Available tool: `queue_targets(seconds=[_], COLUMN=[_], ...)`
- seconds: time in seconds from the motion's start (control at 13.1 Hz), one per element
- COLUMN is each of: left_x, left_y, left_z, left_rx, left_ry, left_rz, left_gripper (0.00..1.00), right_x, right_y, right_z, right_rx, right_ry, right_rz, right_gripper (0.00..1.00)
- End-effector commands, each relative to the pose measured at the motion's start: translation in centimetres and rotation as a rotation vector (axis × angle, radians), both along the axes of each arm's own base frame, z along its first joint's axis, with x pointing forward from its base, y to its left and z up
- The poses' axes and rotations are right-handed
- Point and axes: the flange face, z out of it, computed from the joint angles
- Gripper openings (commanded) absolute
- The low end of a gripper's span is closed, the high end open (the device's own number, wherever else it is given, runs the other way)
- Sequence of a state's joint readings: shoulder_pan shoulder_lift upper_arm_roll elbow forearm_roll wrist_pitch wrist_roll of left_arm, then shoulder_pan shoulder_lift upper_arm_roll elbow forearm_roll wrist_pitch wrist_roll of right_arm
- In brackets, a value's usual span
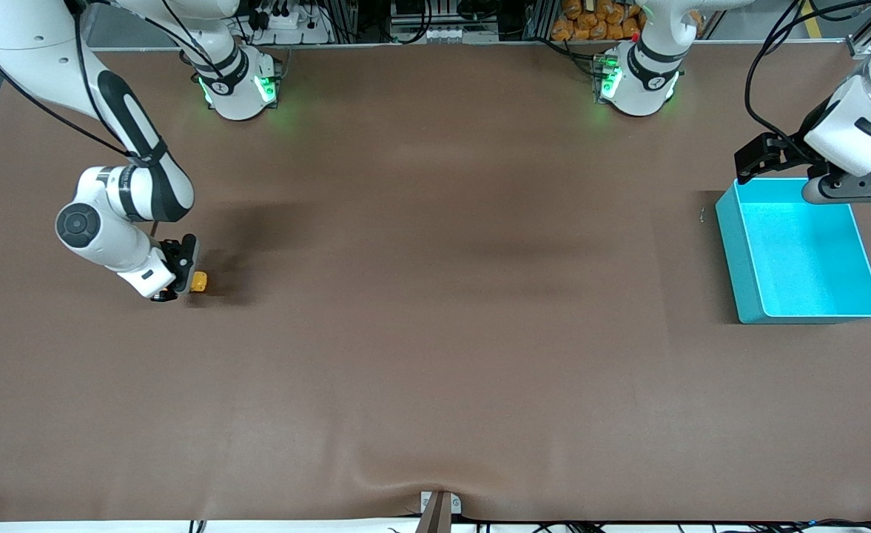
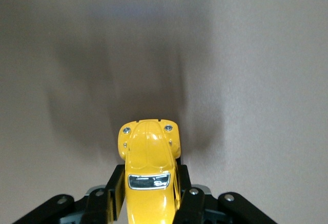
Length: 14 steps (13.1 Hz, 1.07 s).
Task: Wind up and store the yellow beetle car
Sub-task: 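Drag the held car backward along the table to wind it, then release the car so it rolls toward the turquoise bin, withdraw right gripper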
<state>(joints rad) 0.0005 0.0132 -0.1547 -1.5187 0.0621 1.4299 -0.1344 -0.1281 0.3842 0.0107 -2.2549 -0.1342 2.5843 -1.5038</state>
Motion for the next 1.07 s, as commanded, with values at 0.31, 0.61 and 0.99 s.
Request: queue_targets(seconds=[0.31, 0.61, 0.99], left_x=[-0.4, -0.4, -0.4], left_y=[0.3, 0.2, 0.3], left_z=[0.6, 0.6, 0.6], left_rx=[0.016, 0.016, 0.019], left_ry=[-0.009, -0.010, -0.010], left_rz=[-0.022, -0.019, -0.010], left_gripper=[1.00, 1.00, 1.00], right_x=[0.2, 0.2, 0.9], right_y=[-4.3, -5.6, -6.2], right_z=[-5.0, -5.1, -4.5], right_rx=[0.015, 0.020, 0.017], right_ry=[0.027, 0.026, 0.017], right_rz=[0.036, 0.043, 0.024], right_gripper=[0.33, 0.37, 0.66])
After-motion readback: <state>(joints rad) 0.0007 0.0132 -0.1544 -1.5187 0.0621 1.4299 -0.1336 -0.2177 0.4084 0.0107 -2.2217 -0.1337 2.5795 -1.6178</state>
